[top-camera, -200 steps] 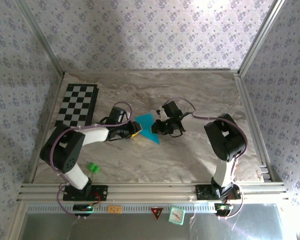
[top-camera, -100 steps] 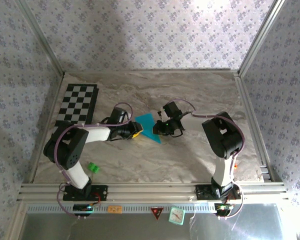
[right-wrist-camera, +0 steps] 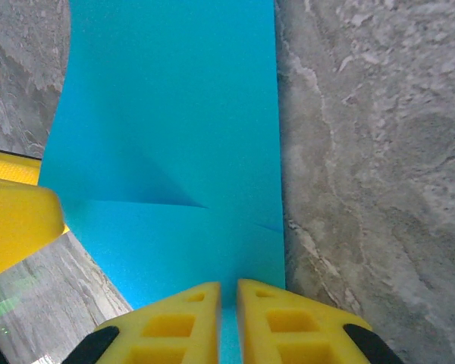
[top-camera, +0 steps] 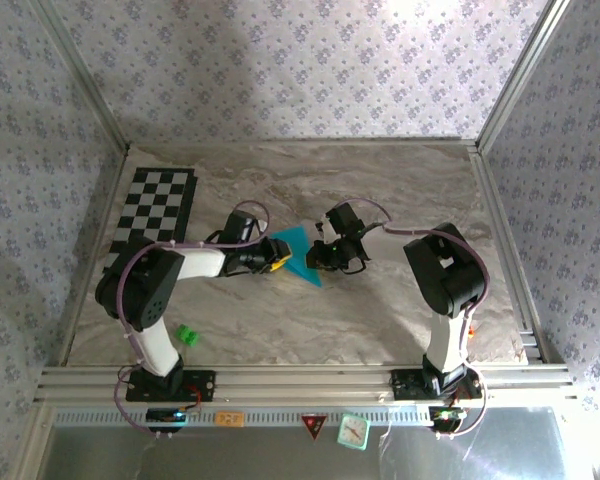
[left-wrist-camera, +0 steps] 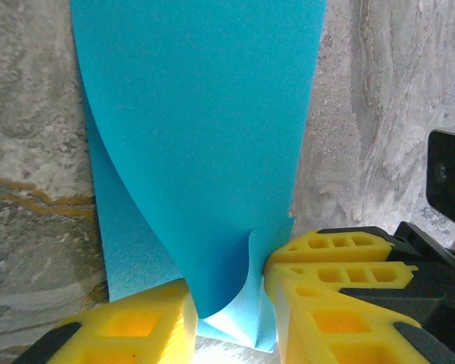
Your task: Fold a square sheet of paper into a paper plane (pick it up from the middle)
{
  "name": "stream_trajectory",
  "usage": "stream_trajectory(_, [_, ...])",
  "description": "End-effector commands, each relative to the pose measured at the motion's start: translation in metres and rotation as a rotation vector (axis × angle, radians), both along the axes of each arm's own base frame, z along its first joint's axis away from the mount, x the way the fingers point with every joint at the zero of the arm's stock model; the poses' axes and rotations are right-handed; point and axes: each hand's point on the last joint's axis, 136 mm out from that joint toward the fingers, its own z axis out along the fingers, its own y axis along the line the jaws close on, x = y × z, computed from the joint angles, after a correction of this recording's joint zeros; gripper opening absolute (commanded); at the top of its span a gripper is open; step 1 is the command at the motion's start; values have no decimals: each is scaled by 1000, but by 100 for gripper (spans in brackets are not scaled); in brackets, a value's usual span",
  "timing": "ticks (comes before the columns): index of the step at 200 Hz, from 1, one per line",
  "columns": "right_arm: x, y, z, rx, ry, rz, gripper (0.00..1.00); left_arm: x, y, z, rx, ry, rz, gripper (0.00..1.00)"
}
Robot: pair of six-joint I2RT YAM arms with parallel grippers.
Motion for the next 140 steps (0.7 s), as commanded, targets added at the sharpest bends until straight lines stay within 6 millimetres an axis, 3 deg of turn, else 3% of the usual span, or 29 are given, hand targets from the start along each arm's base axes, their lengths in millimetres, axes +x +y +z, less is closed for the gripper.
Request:
stream_trajectory(1, [-7, -16, -22, -74, 69, -34, 16, 2, -9, 3, -36, 10, -12, 34])
stream_trajectory(71, [-5, -17, -21, -68, 66, -38, 17, 0, -24, 9, -104, 28, -93, 39])
stream_trajectory(140, [-4, -19, -20, -65, 62, -40, 17, -2, -14, -6, -68, 93, -90, 38])
